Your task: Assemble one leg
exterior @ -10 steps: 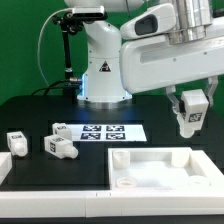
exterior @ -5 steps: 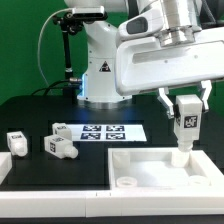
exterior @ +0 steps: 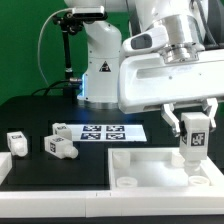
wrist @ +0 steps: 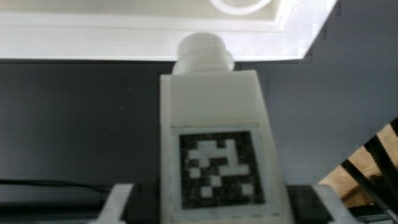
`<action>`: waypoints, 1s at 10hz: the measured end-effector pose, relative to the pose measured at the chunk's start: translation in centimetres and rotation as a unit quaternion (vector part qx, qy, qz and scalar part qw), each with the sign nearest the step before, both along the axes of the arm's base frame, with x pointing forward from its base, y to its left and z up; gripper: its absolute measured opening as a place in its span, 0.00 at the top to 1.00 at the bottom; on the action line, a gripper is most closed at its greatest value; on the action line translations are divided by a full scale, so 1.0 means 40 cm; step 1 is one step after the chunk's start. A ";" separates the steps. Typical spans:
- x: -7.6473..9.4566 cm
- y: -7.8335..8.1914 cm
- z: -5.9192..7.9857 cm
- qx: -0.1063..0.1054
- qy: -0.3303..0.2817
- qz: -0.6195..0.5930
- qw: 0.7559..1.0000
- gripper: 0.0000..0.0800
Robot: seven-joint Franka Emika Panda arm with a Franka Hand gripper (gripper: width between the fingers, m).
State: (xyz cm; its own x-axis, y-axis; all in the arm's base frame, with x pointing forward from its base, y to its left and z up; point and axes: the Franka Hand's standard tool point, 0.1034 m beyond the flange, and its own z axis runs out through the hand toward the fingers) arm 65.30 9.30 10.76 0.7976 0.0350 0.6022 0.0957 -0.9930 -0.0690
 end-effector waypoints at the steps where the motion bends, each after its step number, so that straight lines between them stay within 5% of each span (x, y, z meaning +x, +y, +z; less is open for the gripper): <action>1: 0.000 0.010 -0.012 0.002 0.003 0.001 1.000 0.64; 5: -0.027 0.051 -0.042 0.006 0.014 0.006 1.000 0.64; 10: -0.050 0.053 -0.044 0.003 0.017 0.009 1.000 0.64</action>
Offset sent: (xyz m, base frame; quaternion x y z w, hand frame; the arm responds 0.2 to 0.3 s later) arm -0.0139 0.0106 -0.0088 -0.0048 -0.0121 0.0468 0.9988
